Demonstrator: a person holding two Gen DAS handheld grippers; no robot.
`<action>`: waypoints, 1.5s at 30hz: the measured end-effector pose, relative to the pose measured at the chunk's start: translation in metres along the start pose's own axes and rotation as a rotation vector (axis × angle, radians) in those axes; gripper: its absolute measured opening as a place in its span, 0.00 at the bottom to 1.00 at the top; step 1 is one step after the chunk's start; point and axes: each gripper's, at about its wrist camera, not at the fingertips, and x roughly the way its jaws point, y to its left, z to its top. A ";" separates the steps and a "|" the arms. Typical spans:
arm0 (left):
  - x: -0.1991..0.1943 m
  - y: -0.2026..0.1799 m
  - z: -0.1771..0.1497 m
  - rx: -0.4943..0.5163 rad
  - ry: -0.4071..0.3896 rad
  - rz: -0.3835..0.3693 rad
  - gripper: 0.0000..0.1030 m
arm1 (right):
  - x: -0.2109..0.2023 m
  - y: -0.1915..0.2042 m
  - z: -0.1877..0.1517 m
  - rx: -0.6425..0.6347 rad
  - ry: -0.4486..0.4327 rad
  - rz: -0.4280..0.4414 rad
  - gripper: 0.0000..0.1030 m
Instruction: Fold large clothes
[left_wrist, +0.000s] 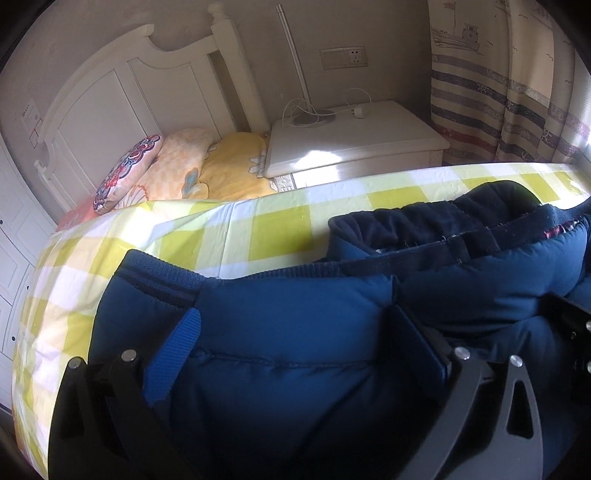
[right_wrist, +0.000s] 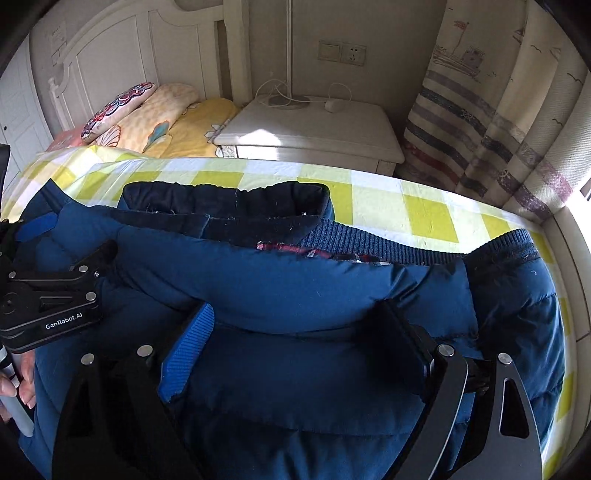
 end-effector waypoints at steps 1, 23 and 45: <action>0.000 -0.002 0.000 0.005 -0.006 0.010 0.98 | 0.001 0.001 -0.001 -0.005 0.000 -0.008 0.84; -0.003 -0.001 -0.005 0.001 -0.031 0.006 0.98 | -0.009 -0.118 -0.015 0.358 0.046 -0.103 0.88; -0.005 0.007 -0.001 -0.008 0.008 -0.019 0.98 | -0.014 0.008 -0.022 0.022 0.014 -0.075 0.95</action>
